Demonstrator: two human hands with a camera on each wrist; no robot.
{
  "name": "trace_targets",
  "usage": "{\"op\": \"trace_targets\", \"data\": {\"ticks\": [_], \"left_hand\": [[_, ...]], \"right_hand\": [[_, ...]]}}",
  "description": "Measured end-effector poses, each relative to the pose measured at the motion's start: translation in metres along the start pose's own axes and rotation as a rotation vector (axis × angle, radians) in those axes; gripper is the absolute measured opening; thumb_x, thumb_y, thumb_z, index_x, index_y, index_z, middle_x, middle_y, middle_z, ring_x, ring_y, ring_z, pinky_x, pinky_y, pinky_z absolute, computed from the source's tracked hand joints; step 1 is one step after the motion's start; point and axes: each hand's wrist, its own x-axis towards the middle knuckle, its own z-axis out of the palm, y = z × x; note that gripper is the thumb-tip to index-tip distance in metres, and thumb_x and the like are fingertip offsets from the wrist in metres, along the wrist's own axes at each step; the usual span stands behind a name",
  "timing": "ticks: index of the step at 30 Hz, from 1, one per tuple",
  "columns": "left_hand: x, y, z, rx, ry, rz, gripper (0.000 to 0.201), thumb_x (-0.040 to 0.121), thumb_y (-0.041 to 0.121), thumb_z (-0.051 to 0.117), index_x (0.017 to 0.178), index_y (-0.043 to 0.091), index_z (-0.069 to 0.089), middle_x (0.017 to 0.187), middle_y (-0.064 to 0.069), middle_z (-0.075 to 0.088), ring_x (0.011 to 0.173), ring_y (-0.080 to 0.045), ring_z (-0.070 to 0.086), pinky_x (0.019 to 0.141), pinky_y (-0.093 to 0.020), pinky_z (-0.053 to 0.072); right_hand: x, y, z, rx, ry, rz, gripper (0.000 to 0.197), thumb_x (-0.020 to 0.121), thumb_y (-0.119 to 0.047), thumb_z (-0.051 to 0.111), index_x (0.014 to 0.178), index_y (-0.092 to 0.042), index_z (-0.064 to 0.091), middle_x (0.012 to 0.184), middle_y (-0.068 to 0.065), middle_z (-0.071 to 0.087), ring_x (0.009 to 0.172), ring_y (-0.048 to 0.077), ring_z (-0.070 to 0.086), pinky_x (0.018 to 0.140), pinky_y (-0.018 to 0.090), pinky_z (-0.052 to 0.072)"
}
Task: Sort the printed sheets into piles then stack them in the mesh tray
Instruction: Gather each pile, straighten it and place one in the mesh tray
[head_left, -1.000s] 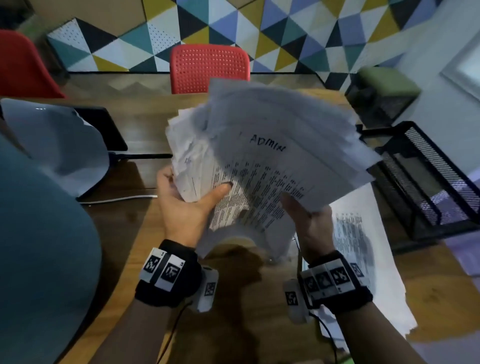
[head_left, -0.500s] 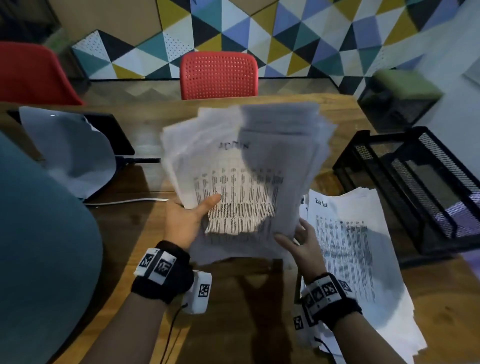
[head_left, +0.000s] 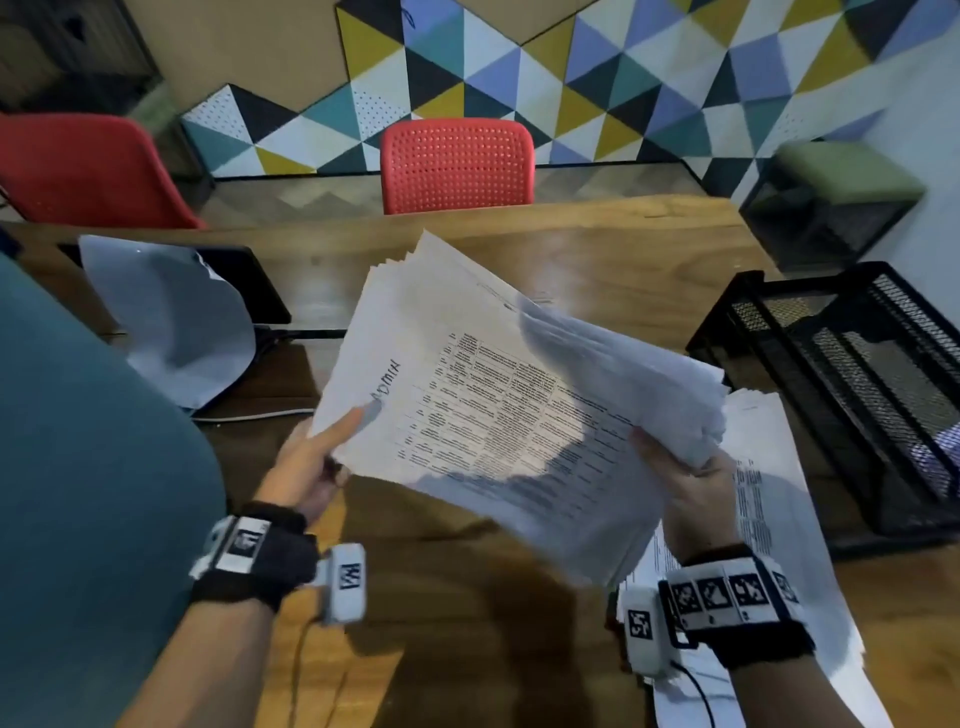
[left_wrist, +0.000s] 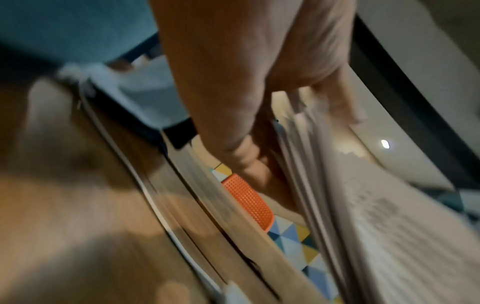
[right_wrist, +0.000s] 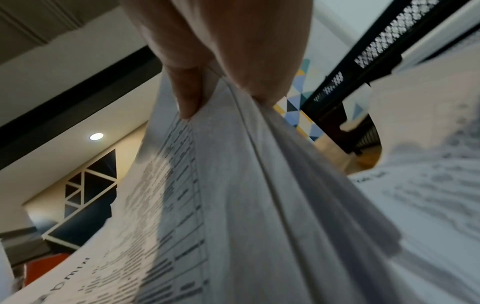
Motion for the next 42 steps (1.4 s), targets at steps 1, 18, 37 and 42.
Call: {"op": "trace_targets", "data": {"ticks": [1, 18, 37, 42], "left_hand": [[0.001, 0.009, -0.006, 0.067, -0.059, -0.028, 0.097, 0.042, 0.043, 0.098, 0.125, 0.005, 0.064, 0.108, -0.008, 0.075, 0.078, -0.02, 0.072, 0.061, -0.027, 0.057], [0.018, -0.033, 0.013, 0.226, 0.254, 0.1, 0.041, 0.068, 0.0, 0.084, 0.105, -0.01, 0.07, 0.104, -0.03, 0.07, 0.084, -0.03, 0.064, 0.081, -0.047, 0.053], [0.053, 0.008, 0.057, 0.462, 0.694, 0.143, 0.044, 0.077, 0.062, 0.071, 0.078, 0.019, 0.058, 0.085, 0.004, 0.062, 0.08, -0.017, 0.056, 0.066, -0.027, 0.039], [0.063, 0.003, 0.044, 0.374, 0.659, 0.226, 0.019, 0.092, 0.036, 0.061, 0.092, 0.017, 0.06, 0.084, 0.009, 0.057, 0.087, -0.016, 0.055, 0.065, -0.024, 0.039]], "right_hand": [[0.002, -0.003, -0.001, -0.023, -0.012, -0.039, 0.008, 0.082, 0.006, 0.067, 0.085, 0.001, 0.072, 0.078, 0.0, 0.076, 0.074, 0.014, 0.07, 0.067, 0.028, 0.058], [0.001, 0.06, 0.006, -0.416, -0.177, 0.038, 0.028, 0.08, 0.001, 0.073, 0.094, -0.023, 0.069, 0.086, -0.01, 0.075, 0.088, 0.022, 0.069, 0.073, 0.033, 0.056], [0.026, 0.025, 0.034, -0.492, -0.189, -0.324, 0.011, 0.093, 0.001, 0.054, 0.097, -0.009, 0.058, 0.108, 0.002, 0.068, 0.103, 0.018, 0.064, 0.084, 0.043, 0.056], [0.023, 0.028, 0.022, -0.435, -0.242, -0.228, 0.044, 0.088, -0.042, 0.055, 0.112, -0.009, 0.038, 0.136, 0.003, 0.048, 0.118, 0.01, 0.053, 0.088, 0.035, 0.053]]}}
